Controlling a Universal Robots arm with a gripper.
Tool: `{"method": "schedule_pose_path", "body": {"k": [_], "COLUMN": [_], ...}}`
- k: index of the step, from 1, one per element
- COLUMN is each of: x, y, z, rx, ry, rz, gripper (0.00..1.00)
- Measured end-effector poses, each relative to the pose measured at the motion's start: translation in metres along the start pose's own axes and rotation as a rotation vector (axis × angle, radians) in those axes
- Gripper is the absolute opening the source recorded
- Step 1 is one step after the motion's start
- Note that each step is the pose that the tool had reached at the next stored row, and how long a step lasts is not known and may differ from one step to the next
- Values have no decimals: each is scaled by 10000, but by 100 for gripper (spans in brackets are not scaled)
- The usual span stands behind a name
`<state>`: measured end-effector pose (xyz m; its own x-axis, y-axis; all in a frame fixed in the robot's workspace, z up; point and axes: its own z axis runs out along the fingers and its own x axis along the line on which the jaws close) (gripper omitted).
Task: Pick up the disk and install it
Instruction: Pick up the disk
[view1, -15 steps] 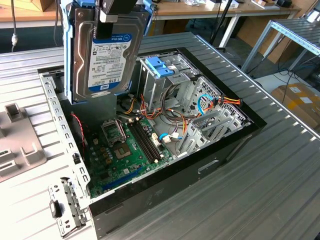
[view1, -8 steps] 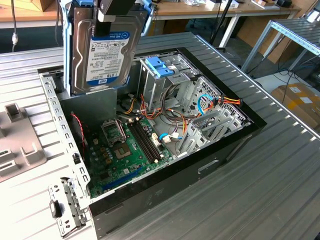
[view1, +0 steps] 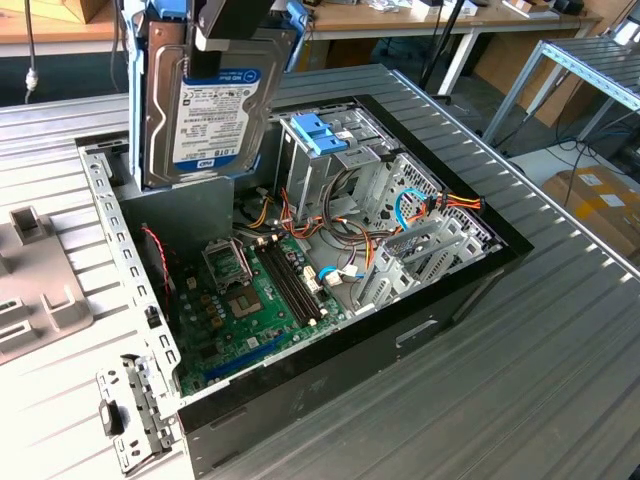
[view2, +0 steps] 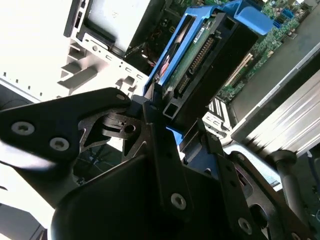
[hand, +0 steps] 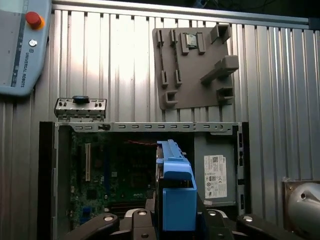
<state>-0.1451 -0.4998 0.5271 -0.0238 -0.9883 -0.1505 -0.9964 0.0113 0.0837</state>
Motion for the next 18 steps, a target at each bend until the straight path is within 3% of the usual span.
{"method": "schedule_pose_path", "body": {"k": [18], "x": [393], "y": [-120], "z": [-12], "rx": [-26], "ry": [-6], "rz": [66], "gripper": [37]}}
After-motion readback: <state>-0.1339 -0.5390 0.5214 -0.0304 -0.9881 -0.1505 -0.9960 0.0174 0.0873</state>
